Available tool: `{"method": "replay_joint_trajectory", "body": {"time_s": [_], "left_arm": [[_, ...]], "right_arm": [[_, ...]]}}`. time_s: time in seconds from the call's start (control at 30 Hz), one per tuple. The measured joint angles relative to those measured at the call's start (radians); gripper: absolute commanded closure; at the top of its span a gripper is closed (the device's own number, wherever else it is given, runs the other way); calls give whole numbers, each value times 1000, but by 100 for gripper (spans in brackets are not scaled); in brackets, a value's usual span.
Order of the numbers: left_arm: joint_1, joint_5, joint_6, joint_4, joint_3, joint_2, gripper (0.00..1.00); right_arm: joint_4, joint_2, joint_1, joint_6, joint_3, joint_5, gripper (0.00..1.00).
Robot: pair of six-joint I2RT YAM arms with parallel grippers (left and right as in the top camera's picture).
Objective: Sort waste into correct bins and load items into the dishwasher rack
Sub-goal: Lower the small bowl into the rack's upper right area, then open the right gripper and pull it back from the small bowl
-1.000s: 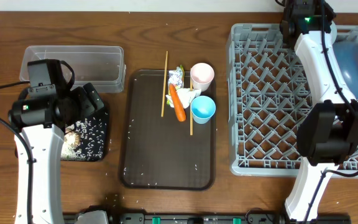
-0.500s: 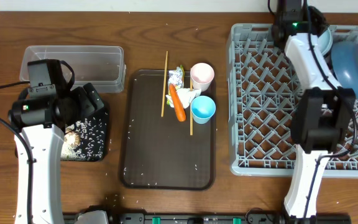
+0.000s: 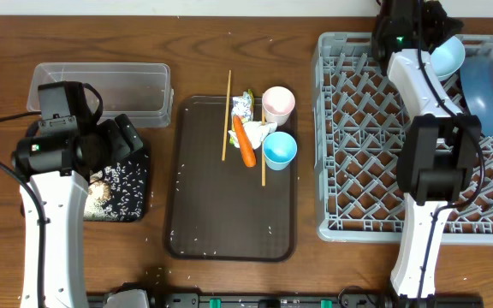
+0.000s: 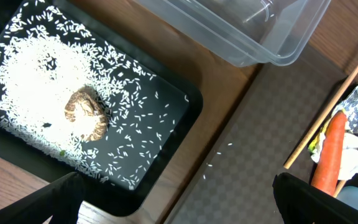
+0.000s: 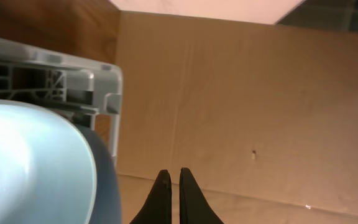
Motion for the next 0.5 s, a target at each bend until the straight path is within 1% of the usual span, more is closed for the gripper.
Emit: {"method": "replay_joint_trajectory", "body": {"time_s": [0.17, 0.27, 0.3, 0.33, 0.4, 0.47, 0.5], "left_arm": [[0, 0, 0, 0, 0, 0, 2], [0, 0, 0, 0, 0, 0, 2], [0, 0, 0, 0, 0, 0, 2], [0, 0, 0, 0, 0, 0, 2], [0, 0, 0, 0, 1, 0, 2], [0, 0, 0, 0, 1, 0, 2], [0, 0, 0, 0, 1, 0, 2]], "right_arm": [[61, 0, 20, -33, 0, 45, 98], [172, 0, 41, 3, -2, 82, 71], [233, 0, 48, 14, -4, 110, 59], [274, 0, 55, 30, -4, 129, 51], [388, 0, 69, 43, -4, 185, 39], [451, 0, 81, 31, -3, 218, 33], [492, 0, 86, 12, -3, 231, 27]]}}
